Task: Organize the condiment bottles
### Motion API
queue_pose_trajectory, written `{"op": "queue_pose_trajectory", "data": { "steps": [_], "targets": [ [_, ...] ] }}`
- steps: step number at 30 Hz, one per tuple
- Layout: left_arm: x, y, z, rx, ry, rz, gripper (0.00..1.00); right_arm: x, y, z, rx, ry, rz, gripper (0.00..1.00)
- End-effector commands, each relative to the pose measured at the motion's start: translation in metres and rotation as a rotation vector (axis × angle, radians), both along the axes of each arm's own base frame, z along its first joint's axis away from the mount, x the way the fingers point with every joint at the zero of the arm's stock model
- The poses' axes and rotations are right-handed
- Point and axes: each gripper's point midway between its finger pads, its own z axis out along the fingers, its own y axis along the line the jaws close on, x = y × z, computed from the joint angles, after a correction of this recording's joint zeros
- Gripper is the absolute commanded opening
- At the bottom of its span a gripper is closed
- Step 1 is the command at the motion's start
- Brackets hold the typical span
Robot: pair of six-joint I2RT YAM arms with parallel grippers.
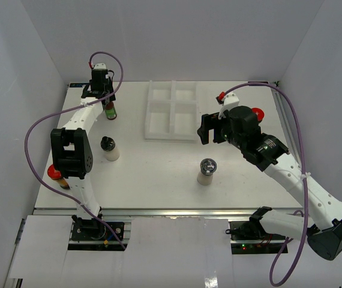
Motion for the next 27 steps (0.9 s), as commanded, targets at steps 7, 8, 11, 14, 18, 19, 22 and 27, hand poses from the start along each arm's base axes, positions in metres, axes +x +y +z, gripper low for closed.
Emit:
{"op": "queue_pose_trajectory", "data": {
  "steps": [7,8,11,14,18,19,22,27],
  "targets": [
    [0.003,-0.011,0.064,-0.023,-0.121,-0.071,0.0,0.0,-0.003,0.018,0.032,-0.06,-0.011,0.9],
    [0.002,-0.013,0.071,-0.027,-0.13,-0.078,0.0,0.0,-0.004,0.018,0.032,-0.06,-0.014,0.9],
    [-0.001,-0.018,0.085,-0.033,-0.151,-0.095,0.0,-0.001,-0.006,0.017,0.034,-0.057,-0.02,0.9],
    [-0.006,-0.022,0.096,-0.033,-0.161,-0.109,0.0,-0.002,-0.007,0.017,0.039,-0.058,-0.024,0.9],
    [-0.013,-0.029,0.101,-0.033,-0.164,-0.145,0.0,-0.003,-0.007,0.015,0.042,-0.052,-0.025,0.9],
    [-0.014,-0.031,0.101,-0.031,-0.165,-0.152,0.0,-0.003,-0.007,0.015,0.043,-0.051,-0.025,0.9],
    [-0.019,-0.037,0.107,-0.025,-0.179,-0.173,0.0,-0.003,-0.006,0.012,0.043,-0.046,-0.025,0.9],
    [-0.024,-0.044,0.121,-0.016,-0.204,-0.189,0.0,-0.004,-0.006,0.008,0.043,-0.034,-0.024,0.9]
  ]
}}
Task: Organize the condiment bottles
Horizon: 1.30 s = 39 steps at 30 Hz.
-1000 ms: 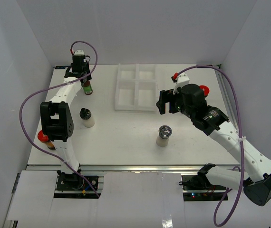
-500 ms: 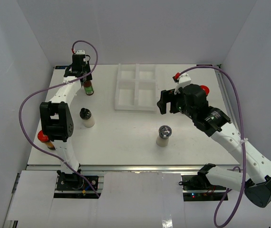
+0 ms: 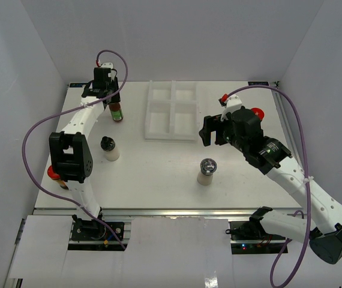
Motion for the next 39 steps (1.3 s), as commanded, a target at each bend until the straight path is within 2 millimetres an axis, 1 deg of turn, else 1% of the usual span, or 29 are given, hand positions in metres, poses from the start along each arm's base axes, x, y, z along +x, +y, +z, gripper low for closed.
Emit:
{"op": "queue_pose_trajectory", "data": {
  "steps": [1,6,10,13,15,17,19,23,24,26,30,34,39],
  "targets": [
    [-0.005,-0.009,0.107,-0.017,-0.257,-0.03,0.0,0.001,0.001,0.009,0.036,-0.029,-0.01,0.9],
    [-0.009,-0.019,0.11,-0.022,-0.275,-0.06,0.0,0.001,0.0,0.007,0.034,-0.028,-0.013,0.9],
    [-0.01,-0.032,0.12,-0.03,-0.308,-0.1,0.0,0.002,0.0,0.006,0.032,-0.027,-0.014,0.9],
    [-0.006,-0.038,0.136,-0.027,-0.332,-0.116,0.0,0.002,0.0,0.008,0.029,-0.029,-0.014,0.9],
    [0.0,-0.04,0.151,-0.034,-0.352,-0.108,0.0,0.003,0.0,0.01,0.027,-0.032,-0.016,0.9],
    [0.007,-0.043,0.162,-0.056,-0.351,-0.102,0.0,0.003,-0.001,0.011,0.029,-0.035,-0.018,0.9],
    [0.01,-0.049,0.169,-0.07,-0.362,-0.117,0.0,0.003,-0.001,0.012,0.031,-0.039,-0.019,0.9],
    [0.017,-0.067,0.19,-0.078,-0.412,-0.15,0.0,0.004,-0.002,0.011,0.022,-0.038,-0.026,0.9],
    [0.02,-0.072,0.188,-0.076,-0.41,-0.16,0.0,0.005,-0.003,0.011,0.019,-0.04,-0.029,0.9],
    [0.023,-0.083,0.196,-0.076,-0.432,-0.182,0.0,0.005,-0.004,0.011,0.015,-0.042,-0.033,0.9],
    [0.031,-0.11,0.2,-0.052,-0.464,-0.239,0.0,0.006,-0.004,0.012,0.017,-0.044,-0.035,0.9],
    [0.042,-0.126,0.204,-0.042,-0.487,-0.26,0.0,0.004,0.0,0.013,0.032,-0.042,-0.016,0.9],
    [0.047,-0.145,0.213,-0.035,-0.538,-0.295,0.0,0.005,-0.001,0.017,0.028,-0.048,-0.025,0.9]
  ]
}}
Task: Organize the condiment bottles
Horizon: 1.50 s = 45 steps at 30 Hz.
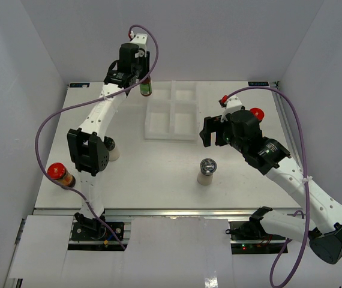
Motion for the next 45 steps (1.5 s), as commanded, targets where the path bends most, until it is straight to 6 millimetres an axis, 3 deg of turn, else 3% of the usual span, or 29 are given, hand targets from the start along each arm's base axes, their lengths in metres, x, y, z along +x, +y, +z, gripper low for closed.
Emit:
{"op": "queue_pose_trajectory", "data": {
  "steps": [1,24,45],
  "targets": [
    [0.0,-0.009,0.097,-0.045,-0.269,-0.027,0.0,0.005,0.001,0.025,0.037,-0.065,-0.006,0.9],
    [0.034,-0.051,0.102,-0.11,-0.419,-0.123,0.0,0.009,-0.002,0.016,0.014,-0.063,-0.026,0.9],
    [0.068,-0.077,0.07,-0.187,-0.482,-0.147,0.0,0.013,-0.003,0.003,-0.018,-0.063,-0.036,0.9]
  ]
}}
